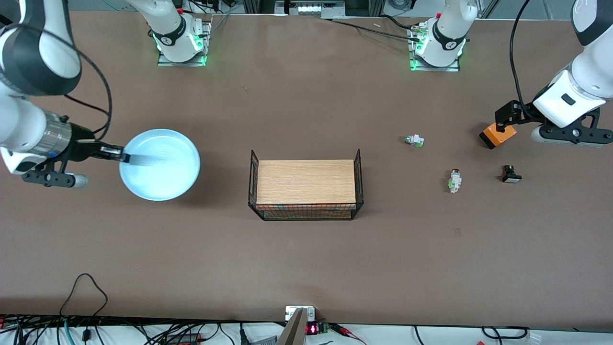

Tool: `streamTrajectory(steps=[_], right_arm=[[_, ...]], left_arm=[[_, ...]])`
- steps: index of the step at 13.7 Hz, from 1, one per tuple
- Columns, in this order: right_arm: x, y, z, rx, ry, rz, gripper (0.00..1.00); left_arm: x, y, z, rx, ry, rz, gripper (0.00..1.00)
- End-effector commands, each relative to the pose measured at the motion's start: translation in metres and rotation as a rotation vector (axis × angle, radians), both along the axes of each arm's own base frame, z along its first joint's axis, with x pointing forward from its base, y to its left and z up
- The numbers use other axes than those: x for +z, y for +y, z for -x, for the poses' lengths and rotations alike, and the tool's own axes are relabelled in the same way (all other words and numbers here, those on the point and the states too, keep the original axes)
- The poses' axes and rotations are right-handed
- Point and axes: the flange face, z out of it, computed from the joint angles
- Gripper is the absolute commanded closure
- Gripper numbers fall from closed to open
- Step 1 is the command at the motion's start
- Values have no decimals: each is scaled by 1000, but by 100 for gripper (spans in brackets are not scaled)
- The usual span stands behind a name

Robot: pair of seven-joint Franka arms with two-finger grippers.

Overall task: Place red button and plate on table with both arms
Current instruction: 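Lift the blue plate out of the basket with the right gripper, then lower the blue plate onto the table and open the right gripper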

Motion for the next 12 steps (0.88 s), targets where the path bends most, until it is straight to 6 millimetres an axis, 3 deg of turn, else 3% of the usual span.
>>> streamTrajectory(steps=[1,6,10,12], right_arm=[[-38,-23,10,142,28,80,100],[-123,-77,39,229,6,102,100],[-208,-90,71,226,-29,99,100],[-239,-99,83,219,-55,100,100]], left_arm=[[3,1,3,-17,-6,10,0],[6,0,3,-19,3,10,0],[6,0,3,-19,5,10,0],[6,-1,4,-21,12,9,0]])
